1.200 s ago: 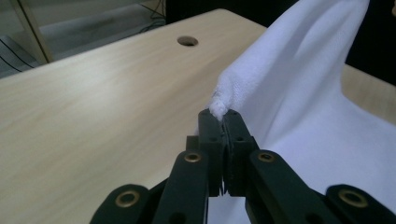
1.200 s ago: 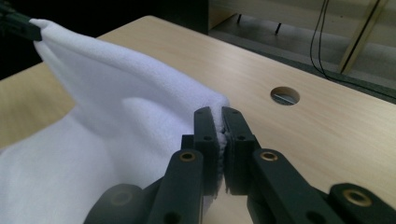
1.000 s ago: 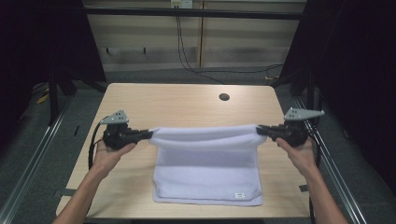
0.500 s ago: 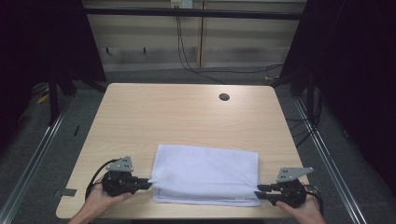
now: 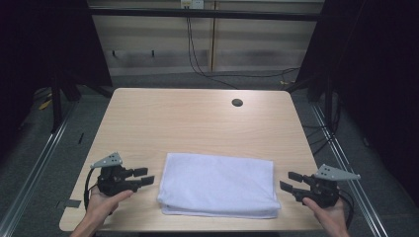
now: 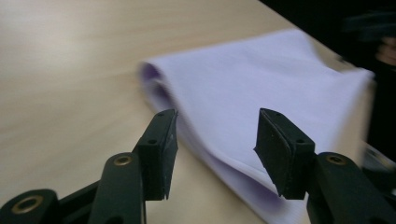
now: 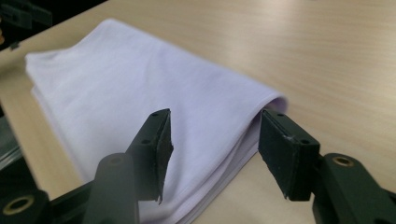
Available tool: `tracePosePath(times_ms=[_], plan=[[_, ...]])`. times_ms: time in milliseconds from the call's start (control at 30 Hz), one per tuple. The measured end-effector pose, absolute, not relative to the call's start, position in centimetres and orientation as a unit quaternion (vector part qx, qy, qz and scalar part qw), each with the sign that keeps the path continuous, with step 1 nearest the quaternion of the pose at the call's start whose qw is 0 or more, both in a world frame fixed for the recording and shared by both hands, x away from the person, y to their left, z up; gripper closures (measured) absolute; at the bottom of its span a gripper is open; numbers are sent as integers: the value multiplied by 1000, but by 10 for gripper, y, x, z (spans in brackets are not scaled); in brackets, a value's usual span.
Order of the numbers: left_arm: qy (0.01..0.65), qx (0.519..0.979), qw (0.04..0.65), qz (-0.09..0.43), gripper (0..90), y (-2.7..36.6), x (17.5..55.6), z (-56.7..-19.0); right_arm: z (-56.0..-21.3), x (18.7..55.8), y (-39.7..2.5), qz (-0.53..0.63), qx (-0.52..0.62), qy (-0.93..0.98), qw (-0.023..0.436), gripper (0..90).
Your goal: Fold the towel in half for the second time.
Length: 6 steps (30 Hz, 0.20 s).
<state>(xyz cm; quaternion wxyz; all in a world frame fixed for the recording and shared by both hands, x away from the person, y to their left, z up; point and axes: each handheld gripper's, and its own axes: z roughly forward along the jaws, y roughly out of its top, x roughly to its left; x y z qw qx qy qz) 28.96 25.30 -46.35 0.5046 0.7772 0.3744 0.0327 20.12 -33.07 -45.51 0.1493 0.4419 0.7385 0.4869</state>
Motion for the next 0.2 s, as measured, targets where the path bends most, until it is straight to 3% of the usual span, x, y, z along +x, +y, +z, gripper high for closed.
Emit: tracePosePath(times_ms=[100, 200], plan=[[387, 778, 492, 46, 458, 255, 294, -471, -457, 209, -337, 499, 468, 705, 184, 337], [373, 807, 453, 62, 406, 247, 291, -475, -468, 206, -340, 485, 488, 702, 185, 287]])
